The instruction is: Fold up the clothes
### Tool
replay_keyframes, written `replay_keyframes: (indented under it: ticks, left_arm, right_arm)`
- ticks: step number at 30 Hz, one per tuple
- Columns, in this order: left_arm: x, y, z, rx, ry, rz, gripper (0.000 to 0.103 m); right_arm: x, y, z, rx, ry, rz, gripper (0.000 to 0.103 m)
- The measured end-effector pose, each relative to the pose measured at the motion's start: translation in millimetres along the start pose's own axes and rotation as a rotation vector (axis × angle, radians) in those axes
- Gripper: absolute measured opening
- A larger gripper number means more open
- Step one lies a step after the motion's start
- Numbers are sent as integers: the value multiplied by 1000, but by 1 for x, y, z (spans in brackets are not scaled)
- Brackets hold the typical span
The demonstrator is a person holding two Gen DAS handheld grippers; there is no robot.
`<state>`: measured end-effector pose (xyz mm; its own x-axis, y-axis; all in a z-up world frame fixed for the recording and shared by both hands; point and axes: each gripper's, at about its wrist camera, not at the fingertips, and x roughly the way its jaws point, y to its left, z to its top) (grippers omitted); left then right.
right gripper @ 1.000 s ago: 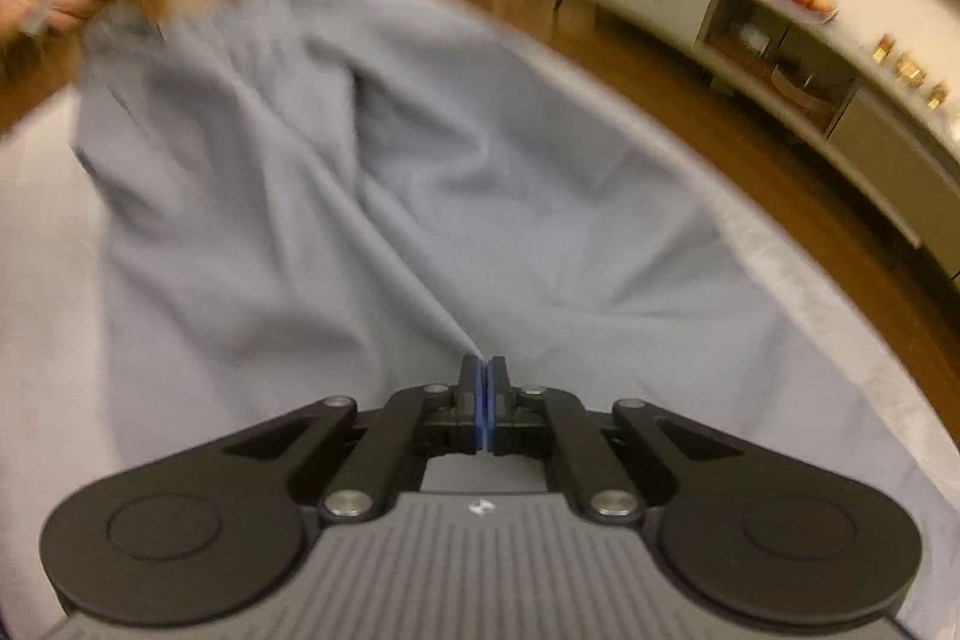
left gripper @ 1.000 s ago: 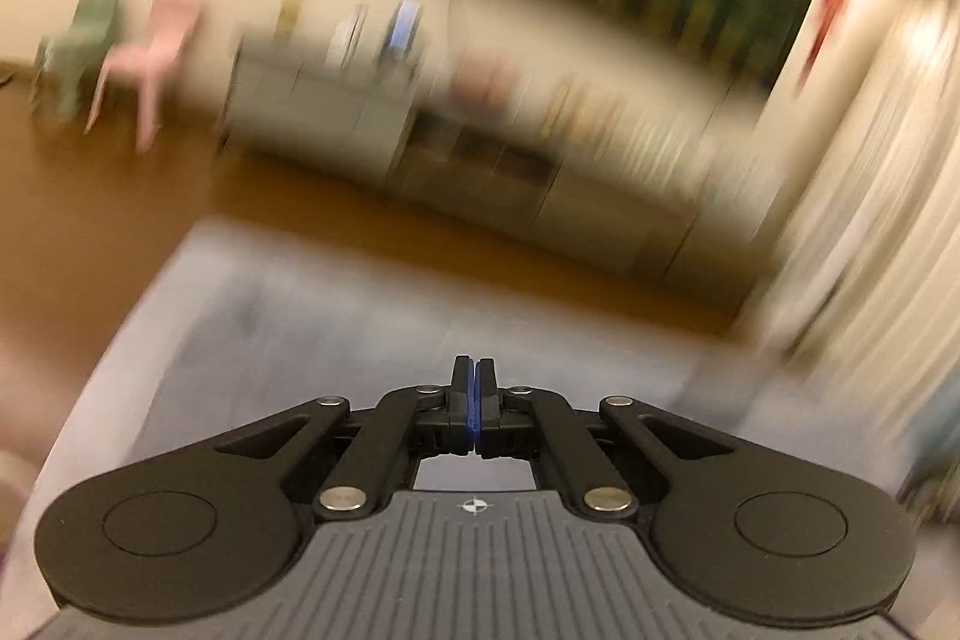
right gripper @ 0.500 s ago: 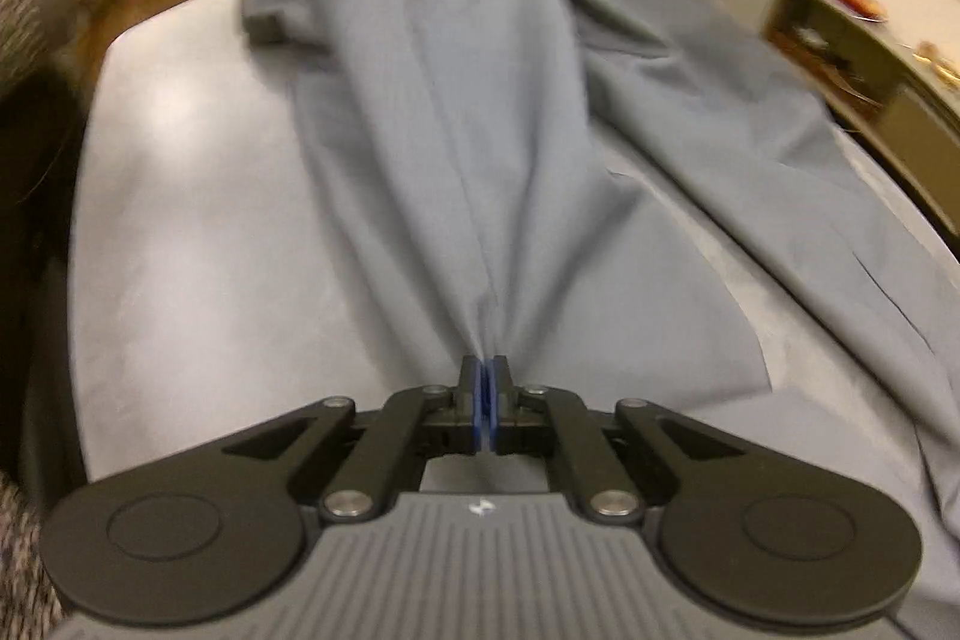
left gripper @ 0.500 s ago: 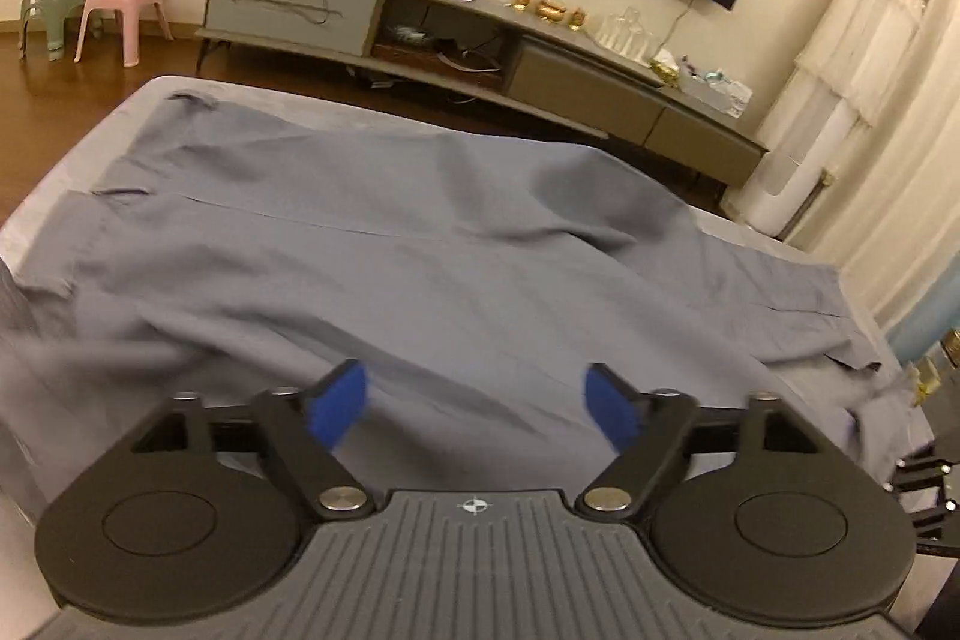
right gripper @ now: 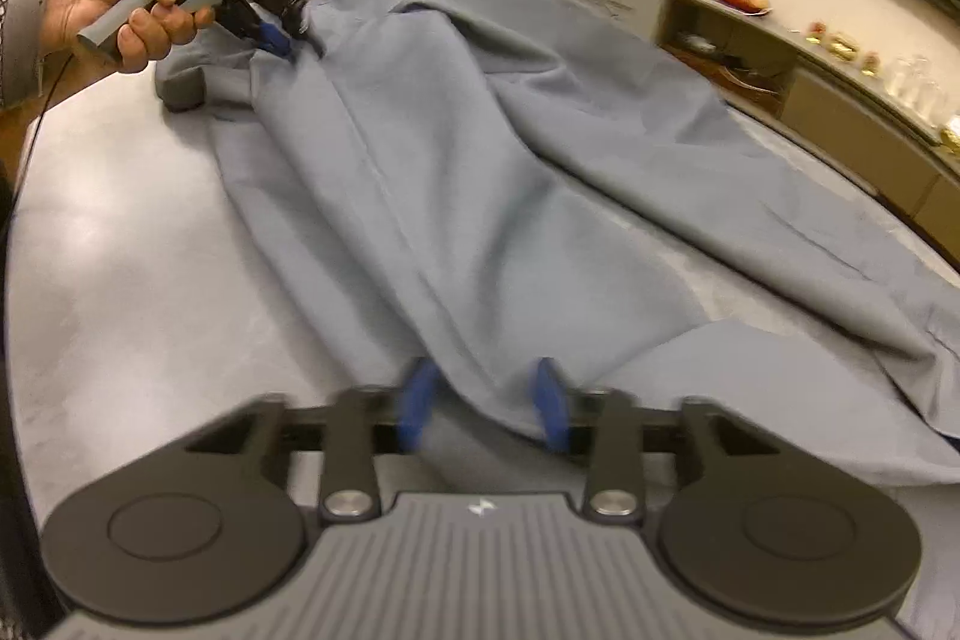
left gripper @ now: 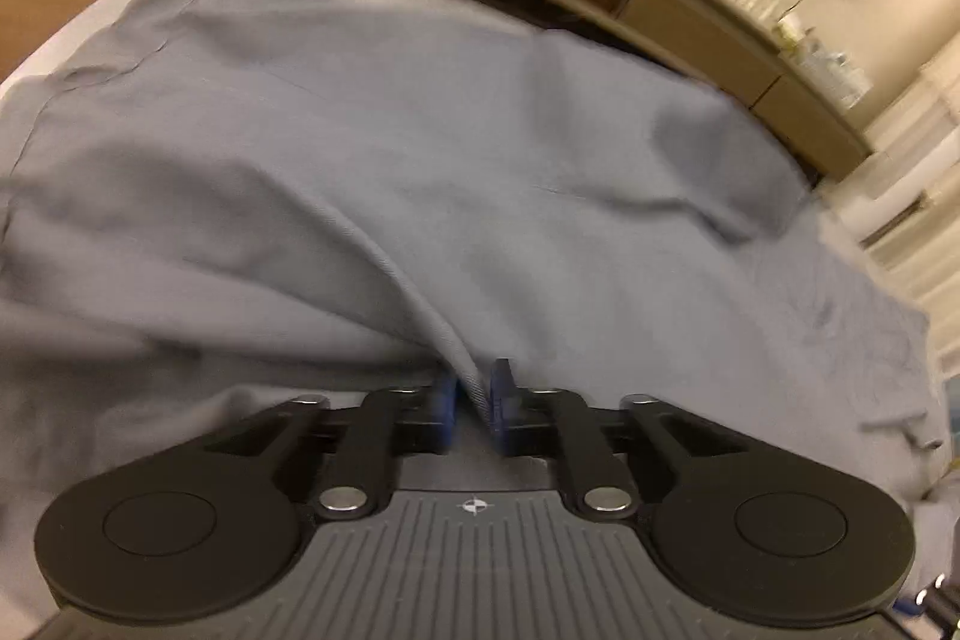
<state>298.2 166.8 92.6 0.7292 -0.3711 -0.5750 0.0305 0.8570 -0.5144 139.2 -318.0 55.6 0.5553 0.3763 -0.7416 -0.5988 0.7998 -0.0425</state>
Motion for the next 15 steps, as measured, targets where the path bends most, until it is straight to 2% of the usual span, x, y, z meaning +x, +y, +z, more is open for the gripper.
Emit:
replay_keyframes:
  ticks: [1,4,6,7,8,10,12,14,15]
  left_arm:
    - [-3,-2,6,-15,-41,-47,4]
    - [-12,-6,24,-60,-166,-187,3]
    - [-41,-6,23,-48,-264,-262,3]
    - [-50,-3,15,-30,-265,-259,3]
    - [-53,3,5,-10,-233,-234,3]
    - [-54,17,-20,25,-143,-165,3]
    - [-55,35,-37,16,-96,-111,3]
    - [-56,51,-49,-8,-70,-65,3]
    - [-56,55,-49,-17,-66,-48,4]
  right_arm:
    - [-2,-1,0,17,-13,-13,16]
    - [-10,-2,-2,60,-51,-36,15]
    - [-21,-1,-10,91,-64,-22,15]
    - [-26,-1,-15,103,-67,-17,24]
    - [-31,-3,-21,119,-65,-31,46]
    - [-44,-15,-32,178,-62,-68,64]
    - [-64,-37,-43,295,-91,-69,65]
    - [-85,-67,-56,499,-150,-45,76]
    - [-94,-86,-65,644,-187,-28,80]
